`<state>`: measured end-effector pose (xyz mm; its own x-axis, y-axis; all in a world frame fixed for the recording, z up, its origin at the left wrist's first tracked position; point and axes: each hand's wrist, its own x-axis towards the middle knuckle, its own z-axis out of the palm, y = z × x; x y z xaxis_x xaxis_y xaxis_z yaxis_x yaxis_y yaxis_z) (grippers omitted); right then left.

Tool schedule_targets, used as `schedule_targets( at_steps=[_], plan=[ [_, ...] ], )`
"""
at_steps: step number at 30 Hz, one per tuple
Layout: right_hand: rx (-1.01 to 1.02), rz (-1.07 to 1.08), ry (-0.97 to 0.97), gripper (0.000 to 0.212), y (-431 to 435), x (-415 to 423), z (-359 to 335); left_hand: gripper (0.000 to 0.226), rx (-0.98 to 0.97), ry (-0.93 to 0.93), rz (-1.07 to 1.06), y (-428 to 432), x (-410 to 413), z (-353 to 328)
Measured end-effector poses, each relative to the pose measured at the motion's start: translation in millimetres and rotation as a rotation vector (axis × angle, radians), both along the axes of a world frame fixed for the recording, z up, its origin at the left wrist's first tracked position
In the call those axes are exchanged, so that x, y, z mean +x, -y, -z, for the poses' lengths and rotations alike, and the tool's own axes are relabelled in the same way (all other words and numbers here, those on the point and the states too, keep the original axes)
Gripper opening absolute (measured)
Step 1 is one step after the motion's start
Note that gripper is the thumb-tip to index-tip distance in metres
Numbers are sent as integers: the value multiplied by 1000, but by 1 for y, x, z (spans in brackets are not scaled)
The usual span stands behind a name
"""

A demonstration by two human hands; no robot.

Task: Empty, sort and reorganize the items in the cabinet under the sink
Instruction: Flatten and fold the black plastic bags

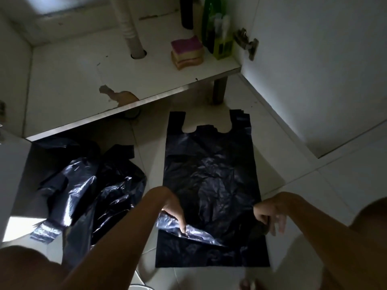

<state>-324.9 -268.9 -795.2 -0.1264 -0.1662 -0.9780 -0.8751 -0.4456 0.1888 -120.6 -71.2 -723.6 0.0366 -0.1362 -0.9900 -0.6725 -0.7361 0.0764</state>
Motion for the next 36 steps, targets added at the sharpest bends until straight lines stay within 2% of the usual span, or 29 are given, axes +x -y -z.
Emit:
schedule_targets(
  at_steps=[2,4,6,8,10,12,15,22,27,30,34,36],
  plan=[
    [76,63,46,30,14,-1,3,58,14,-74,-37,3,6,-2],
    [70,108,182,23,29,6,0,55,-35,-85,-78,13,24,8],
    [-168,39,473,27,37,19,-9,43,-327,103,-112,26,48,27],
    [-531,-6,746,31,42,33,-1,34,-701,415,-199,43,64,54],
    [-744,-25,851,45,38,41,15,50,-913,608,-253,56,69,81],
    [-788,-77,847,62,36,46,35,71,-872,654,-191,63,70,104],
    [-817,-123,858,71,39,55,62,79,-721,724,-91,57,72,136],
    [-933,-213,864,70,44,68,88,78,-840,888,-89,53,68,156],
    [-1034,-227,903,72,48,79,91,76,-975,939,-180,79,86,149],
    [-978,-229,959,72,56,92,95,81,-898,905,-204,98,105,150],
    [-927,-218,900,73,54,95,109,89,-695,823,-166,101,118,166],
    [-937,-221,908,74,53,94,112,90,-707,850,-159,96,117,173]
  ],
)
